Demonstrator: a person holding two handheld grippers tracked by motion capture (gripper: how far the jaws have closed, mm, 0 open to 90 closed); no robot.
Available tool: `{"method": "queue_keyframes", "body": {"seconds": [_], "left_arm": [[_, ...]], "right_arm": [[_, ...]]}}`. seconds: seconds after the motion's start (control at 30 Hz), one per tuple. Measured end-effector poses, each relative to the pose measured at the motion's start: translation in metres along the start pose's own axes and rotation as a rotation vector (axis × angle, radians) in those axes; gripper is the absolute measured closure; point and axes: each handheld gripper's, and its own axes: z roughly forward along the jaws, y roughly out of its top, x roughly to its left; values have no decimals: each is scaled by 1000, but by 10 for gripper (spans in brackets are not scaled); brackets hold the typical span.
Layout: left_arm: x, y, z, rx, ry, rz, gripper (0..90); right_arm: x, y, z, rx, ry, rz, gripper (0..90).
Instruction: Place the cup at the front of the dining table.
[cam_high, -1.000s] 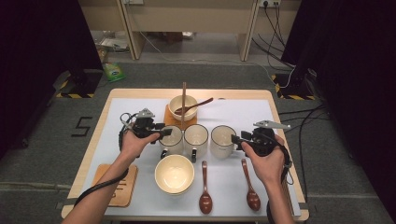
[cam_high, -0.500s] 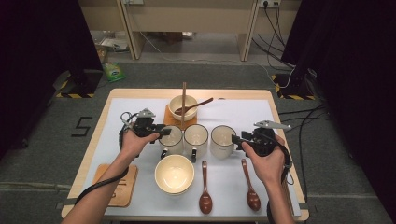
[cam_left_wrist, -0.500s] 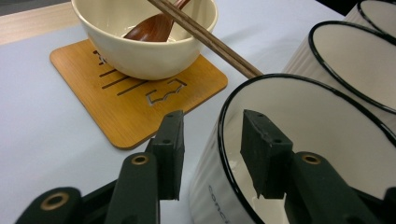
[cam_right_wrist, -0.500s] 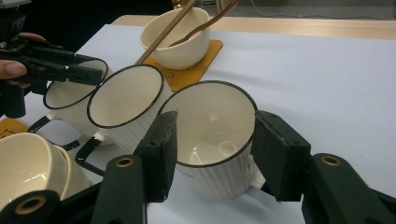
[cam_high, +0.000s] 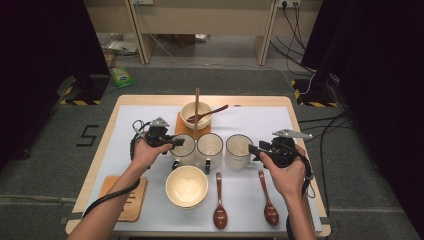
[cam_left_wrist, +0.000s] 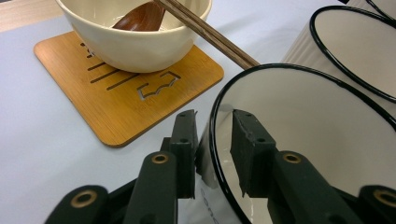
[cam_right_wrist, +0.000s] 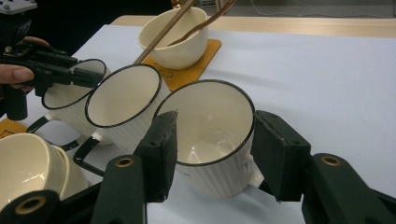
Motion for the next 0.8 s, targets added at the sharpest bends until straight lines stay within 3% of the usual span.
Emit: {"method": "queue_keyframes", "body": {"seconds": [0.53, 0.8], "left_arm": [[-1, 0, -6, 9, 26, 76, 753], [5, -6, -16, -8, 30, 93, 785]], "right_arm": [[-1, -1, 1, 1, 3, 11, 502], [1, -1, 5, 9, 6, 5, 501]]}}
